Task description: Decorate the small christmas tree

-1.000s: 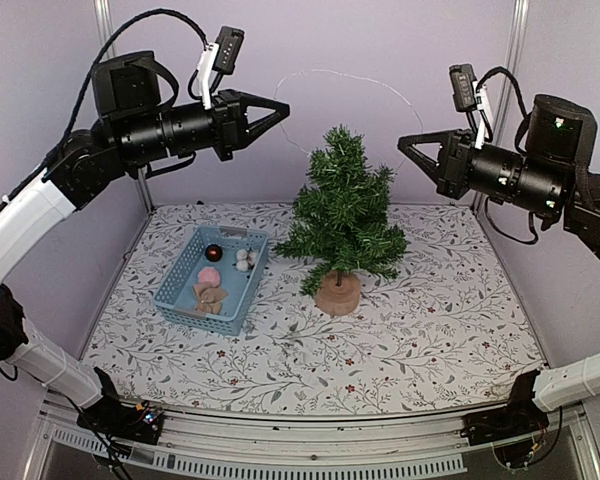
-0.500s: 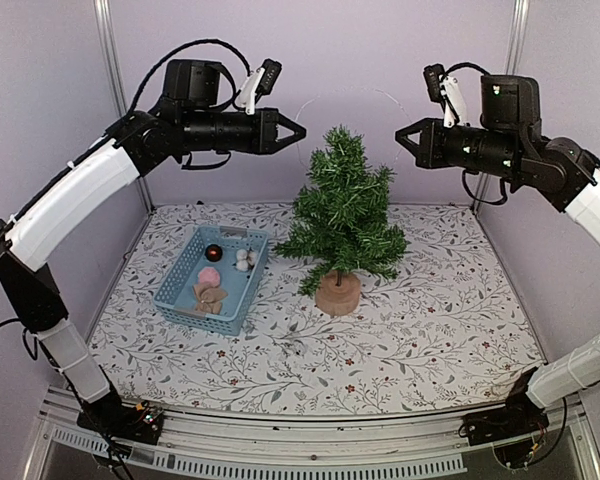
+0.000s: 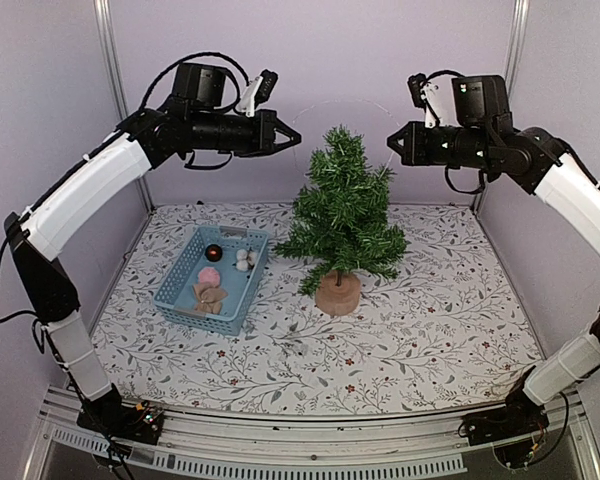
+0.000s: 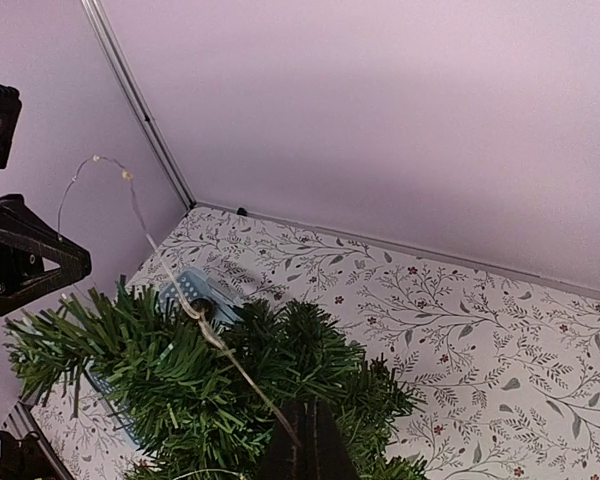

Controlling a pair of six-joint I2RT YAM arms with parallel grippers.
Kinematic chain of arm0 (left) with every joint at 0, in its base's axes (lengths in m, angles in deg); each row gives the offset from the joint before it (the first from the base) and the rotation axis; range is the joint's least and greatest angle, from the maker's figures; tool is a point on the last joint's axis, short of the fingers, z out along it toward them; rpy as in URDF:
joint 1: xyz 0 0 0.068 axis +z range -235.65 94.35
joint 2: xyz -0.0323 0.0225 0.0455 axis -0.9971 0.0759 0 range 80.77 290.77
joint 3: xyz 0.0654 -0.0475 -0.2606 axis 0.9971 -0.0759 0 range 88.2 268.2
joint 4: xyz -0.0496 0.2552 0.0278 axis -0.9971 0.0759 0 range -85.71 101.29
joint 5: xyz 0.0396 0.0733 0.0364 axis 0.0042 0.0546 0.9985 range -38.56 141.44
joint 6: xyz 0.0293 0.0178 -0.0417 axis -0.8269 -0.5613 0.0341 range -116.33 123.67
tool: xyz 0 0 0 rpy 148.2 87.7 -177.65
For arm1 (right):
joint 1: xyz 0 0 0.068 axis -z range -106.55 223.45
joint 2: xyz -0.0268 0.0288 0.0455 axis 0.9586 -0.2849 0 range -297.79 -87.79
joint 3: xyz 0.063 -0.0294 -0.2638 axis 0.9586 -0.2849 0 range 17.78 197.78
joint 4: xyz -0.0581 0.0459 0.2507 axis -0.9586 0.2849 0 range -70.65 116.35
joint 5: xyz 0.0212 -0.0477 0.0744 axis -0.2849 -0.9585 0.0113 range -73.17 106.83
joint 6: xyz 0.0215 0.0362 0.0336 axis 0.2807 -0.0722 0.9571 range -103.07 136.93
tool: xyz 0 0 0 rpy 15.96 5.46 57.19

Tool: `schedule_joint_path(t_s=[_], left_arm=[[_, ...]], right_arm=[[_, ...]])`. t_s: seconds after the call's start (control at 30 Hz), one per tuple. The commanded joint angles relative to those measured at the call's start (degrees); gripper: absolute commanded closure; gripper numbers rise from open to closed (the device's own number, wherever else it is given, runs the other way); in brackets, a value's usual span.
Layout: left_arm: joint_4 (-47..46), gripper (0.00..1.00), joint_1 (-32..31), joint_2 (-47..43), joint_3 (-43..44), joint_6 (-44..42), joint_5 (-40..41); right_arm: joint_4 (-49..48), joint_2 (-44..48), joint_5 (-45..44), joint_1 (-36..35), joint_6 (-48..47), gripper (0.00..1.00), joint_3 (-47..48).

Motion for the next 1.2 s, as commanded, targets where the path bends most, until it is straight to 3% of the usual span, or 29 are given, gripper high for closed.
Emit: schedule_joint_path(t_s=[0.0,0.3,0.43,0.57,0.7,0.77,0.87,1.17], left_arm=[[3.5,1.00,0.9,1.5,0.1,1.5,-0.9],[5.1,1.00,1.2,3.2,-1.1,5.7,-0.8],[5.9,1.00,1.2,3.9,-1.2,6.4,-1.0],[6.5,1.00,1.3,4.8,-0.6,6.6,-1.3],[7.1,1.00,1.5,5.7,0.2,6.7,-1.7],[7.2,1.00,1.6,5.9,0.4,6.7,-2.0],[7.2,1.00,1.7,5.9,0.7,6.6,-2.1],[7.4,1.00,2.1,6.2,0.7,6.1,-2.2]], right_arm=[[2.3,-3.1,1.0,0.4,0.9,1.00,2.1],[3.8,-6.9,1.2,1.1,2.2,0.98,3.7],[2.9,-7.3,2.2,1.2,2.6,0.82,3.6],[0.9,-6.6,5.1,1.2,2.3,0.74,3.6],[-1.1,-5.4,7.3,1.2,1.5,0.59,3.5],[-1.7,-4.7,7.1,1.2,1.2,0.57,3.5],[-2.6,-3.6,6.6,1.2,0.3,0.62,3.4],[-2.6,-5.1,5.4,1.5,-0.9,0.99,3.3]])
